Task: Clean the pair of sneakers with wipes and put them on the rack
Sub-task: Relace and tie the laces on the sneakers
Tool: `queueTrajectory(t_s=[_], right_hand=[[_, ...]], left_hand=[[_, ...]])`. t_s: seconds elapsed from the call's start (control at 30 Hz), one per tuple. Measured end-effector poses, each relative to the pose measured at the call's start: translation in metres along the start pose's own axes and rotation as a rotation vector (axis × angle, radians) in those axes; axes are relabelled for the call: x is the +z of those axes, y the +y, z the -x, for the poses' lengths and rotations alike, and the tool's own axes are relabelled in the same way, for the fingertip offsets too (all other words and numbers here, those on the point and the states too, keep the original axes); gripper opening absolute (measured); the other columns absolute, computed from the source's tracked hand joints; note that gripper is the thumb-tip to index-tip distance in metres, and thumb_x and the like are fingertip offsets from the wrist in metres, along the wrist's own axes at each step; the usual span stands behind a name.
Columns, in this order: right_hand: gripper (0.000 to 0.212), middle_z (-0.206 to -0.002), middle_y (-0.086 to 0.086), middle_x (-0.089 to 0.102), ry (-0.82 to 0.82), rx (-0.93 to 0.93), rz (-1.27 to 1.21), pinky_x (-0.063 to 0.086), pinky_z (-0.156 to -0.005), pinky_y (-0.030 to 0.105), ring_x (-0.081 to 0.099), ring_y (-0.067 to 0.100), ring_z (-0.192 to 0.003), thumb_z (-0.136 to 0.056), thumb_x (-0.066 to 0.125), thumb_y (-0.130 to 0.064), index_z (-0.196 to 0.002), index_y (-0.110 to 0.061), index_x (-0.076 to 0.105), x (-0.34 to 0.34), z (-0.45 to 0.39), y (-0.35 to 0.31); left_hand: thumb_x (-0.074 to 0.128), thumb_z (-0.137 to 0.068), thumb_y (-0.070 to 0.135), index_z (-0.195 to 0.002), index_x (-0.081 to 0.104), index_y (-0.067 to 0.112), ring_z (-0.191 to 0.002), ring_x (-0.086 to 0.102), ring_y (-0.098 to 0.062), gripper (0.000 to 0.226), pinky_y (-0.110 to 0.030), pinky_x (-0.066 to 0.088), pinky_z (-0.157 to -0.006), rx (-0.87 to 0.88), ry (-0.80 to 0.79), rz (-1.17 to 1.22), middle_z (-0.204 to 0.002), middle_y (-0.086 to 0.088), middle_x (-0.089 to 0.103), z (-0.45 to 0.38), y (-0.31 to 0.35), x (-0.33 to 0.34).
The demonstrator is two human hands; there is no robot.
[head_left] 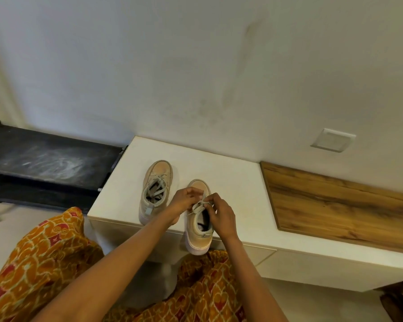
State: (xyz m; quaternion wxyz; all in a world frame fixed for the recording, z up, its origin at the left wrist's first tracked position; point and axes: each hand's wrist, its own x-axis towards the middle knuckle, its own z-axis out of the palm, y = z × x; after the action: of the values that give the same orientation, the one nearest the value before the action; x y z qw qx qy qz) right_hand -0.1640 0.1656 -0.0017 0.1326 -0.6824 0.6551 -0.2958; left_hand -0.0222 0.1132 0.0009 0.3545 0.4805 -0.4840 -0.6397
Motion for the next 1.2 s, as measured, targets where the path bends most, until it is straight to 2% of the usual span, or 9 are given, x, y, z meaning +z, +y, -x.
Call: queueTrajectory(t_s=[0.27,0.43,0.53,0.73,0.8,0.87,1.0,1.1,1.2], right_hand=[[0.012,-0.098,-0.004,0.064,0.045,0.034,0.029,0.043,-0.067,0.023,0.057,0.014,-0.087,-0.095,0.049,-0.027,-0.104,-0.022,0.054,0.001,0.006,-0.003],[0.032,-0.113,-0.010,0.049,0.084,0.086,-0.027,0.050,-0.068,0.030,0.060,0.015,-0.084,-0.089,0.059,-0.036,-0.118,-0.024,0.050,-0.014,0.005,-0.004],[0.024,-0.105,-0.006,0.050,0.221,0.273,-0.174,0.045,-0.069,0.028,0.059,0.017,-0.087,-0.091,0.057,-0.038,-0.104,-0.018,0.059,-0.030,0.009,0.002],[0.028,-0.106,0.000,0.055,-0.140,0.262,-0.203,0.042,-0.083,0.026,0.053,0.013,-0.099,-0.091,0.058,-0.037,-0.108,-0.017,0.065,-0.038,-0.003,0.008],[0.030,-0.091,0.002,0.058,-0.227,0.261,-0.131,0.040,-0.071,0.026,0.052,0.013,-0.085,-0.088,0.059,-0.042,-0.092,-0.012,0.065,-0.037,-0.009,0.004],[0.039,-0.076,0.011,0.059,-0.247,0.267,-0.126,0.043,-0.064,0.030,0.055,0.020,-0.071,-0.089,0.059,-0.042,-0.076,-0.005,0.057,-0.035,-0.011,0.001],[0.033,-0.069,0.014,0.064,-0.188,0.385,-0.284,0.054,-0.074,0.039,0.065,0.020,-0.068,-0.088,0.056,-0.027,-0.063,-0.007,0.054,-0.038,-0.005,-0.004],[0.024,-0.072,0.015,0.063,-0.167,0.454,-0.383,0.056,-0.073,0.038,0.063,0.021,-0.067,-0.087,0.053,-0.018,-0.067,-0.004,0.057,-0.038,-0.001,-0.005],[0.026,-0.080,0.008,0.064,-0.156,0.435,-0.370,0.055,-0.070,0.034,0.064,0.021,-0.075,-0.087,0.059,-0.032,-0.076,-0.009,0.054,-0.033,-0.002,-0.008]], left_hand=[[0.065,-0.080,0.001,-0.083,0.049,0.015,-0.066,0.060,-0.020,0.021,-0.027,0.048,-0.053,0.019,0.231,-0.096,-0.083,-0.011,0.060,-0.006,0.002,0.000],[0.060,-0.086,0.005,-0.087,0.065,0.015,-0.080,0.062,-0.016,0.012,-0.024,0.049,-0.060,0.089,0.096,-0.224,-0.094,-0.004,0.067,0.000,0.008,0.000],[0.055,-0.090,0.017,-0.092,0.073,0.015,-0.091,0.063,-0.021,0.018,-0.032,0.052,-0.071,0.120,0.041,-0.280,-0.101,-0.004,0.069,0.005,0.005,0.000],[0.067,-0.084,0.023,-0.094,0.073,0.012,-0.087,0.062,-0.016,0.015,-0.027,0.048,-0.079,0.159,0.123,-0.351,-0.091,-0.002,0.069,0.013,0.000,0.006],[0.069,-0.083,0.021,-0.092,0.073,0.011,-0.087,0.064,-0.018,0.014,-0.026,0.048,-0.077,0.158,0.162,-0.338,-0.090,-0.004,0.071,0.014,-0.001,0.009],[0.070,-0.082,0.022,-0.090,0.071,0.012,-0.087,0.064,-0.017,0.013,-0.026,0.048,-0.077,0.144,0.187,-0.360,-0.091,-0.006,0.071,0.013,0.001,0.011],[0.072,-0.080,0.027,-0.091,0.073,0.012,-0.089,0.065,-0.016,0.019,-0.031,0.052,-0.083,0.121,0.178,-0.400,-0.093,-0.004,0.072,0.011,0.003,0.013],[0.072,-0.080,0.029,-0.091,0.074,0.011,-0.088,0.065,-0.017,0.021,-0.031,0.052,-0.083,0.108,0.155,-0.428,-0.093,-0.004,0.072,0.011,0.004,0.012],[0.073,-0.079,0.030,-0.091,0.073,0.013,-0.087,0.064,-0.017,0.021,-0.034,0.053,-0.083,0.103,0.174,-0.451,-0.092,-0.002,0.071,0.011,0.006,0.012]])
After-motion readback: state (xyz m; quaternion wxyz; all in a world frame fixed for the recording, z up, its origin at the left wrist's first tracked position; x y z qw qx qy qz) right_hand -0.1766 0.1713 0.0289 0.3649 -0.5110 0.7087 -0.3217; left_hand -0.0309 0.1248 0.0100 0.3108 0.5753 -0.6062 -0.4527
